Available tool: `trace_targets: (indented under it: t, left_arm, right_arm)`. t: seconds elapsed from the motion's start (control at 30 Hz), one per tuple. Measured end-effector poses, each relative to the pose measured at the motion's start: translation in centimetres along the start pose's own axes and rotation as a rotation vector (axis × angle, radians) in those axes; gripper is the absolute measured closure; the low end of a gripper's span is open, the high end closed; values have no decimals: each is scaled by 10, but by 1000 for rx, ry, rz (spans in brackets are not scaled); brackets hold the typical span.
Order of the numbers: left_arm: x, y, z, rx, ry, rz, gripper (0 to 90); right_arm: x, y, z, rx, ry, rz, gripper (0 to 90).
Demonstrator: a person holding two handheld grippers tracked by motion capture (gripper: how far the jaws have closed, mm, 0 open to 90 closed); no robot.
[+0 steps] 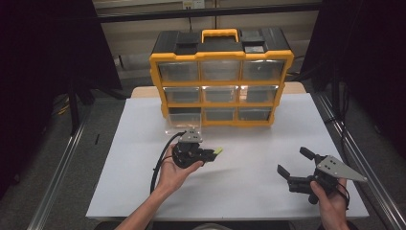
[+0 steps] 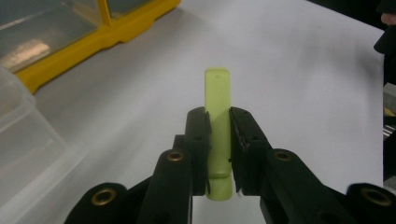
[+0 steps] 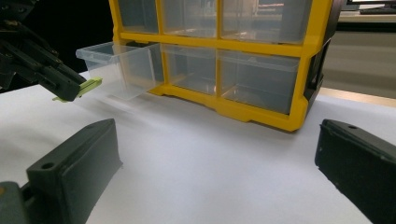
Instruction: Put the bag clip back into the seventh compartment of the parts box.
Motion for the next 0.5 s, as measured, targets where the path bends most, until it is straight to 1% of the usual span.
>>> trace_targets:
  t: [0.07,0.1,0.13,0.17,0.2,0.27,0.3,0.37,0.4,0.43,0.5]
  left_arm:
    - [1,3,1,-19,-1,-5,784]
    - [1,4,0,-19,3,0,784]
    - [1,5,1,-32,4,-4,784]
    - [2,6,0,-23,11,-4,784]
    - [2,6,0,-32,18,-15,784]
    - [2,8,1,-33,4,0,784]
    - [2,10,2,-43,-5,4,784]
    - [1,13,4,-68,-6,7,784]
    - [2,16,5,-80,-8,23,784]
    - [3,18,7,-97,-15,26,784]
    - [5,22,7,-115,-11,41,784]
  right_arm:
    - [0,0,0,2,0,3,0]
    - [0,0,0,1,-2,4,0]
    - [0,0,0,1,-2,4,0]
    - [0,0,0,2,0,6,0]
    - [0,0,0,1,3,-1,0]
    - [-1,-1,0,0,6,-2,0]
    - [-2,-1,0,-4,0,-6,0]
    - [-2,-1,0,-4,-4,-5,0]
    - [-2,-1,0,-3,-4,-6,0]
    - [-2,0,0,-3,-2,-9,0]
    - [-2,0,1,-5,-5,-9,0]
Point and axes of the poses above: each handheld gripper's, and its own axes: y roughly backward along the jaws, z roughly out of its top, x roughly to its left, the point moved 9 cm from there along -y, roughly forward along the jaws, and after that the axes turned 5 degrees about -y, right-handed, at the moved point
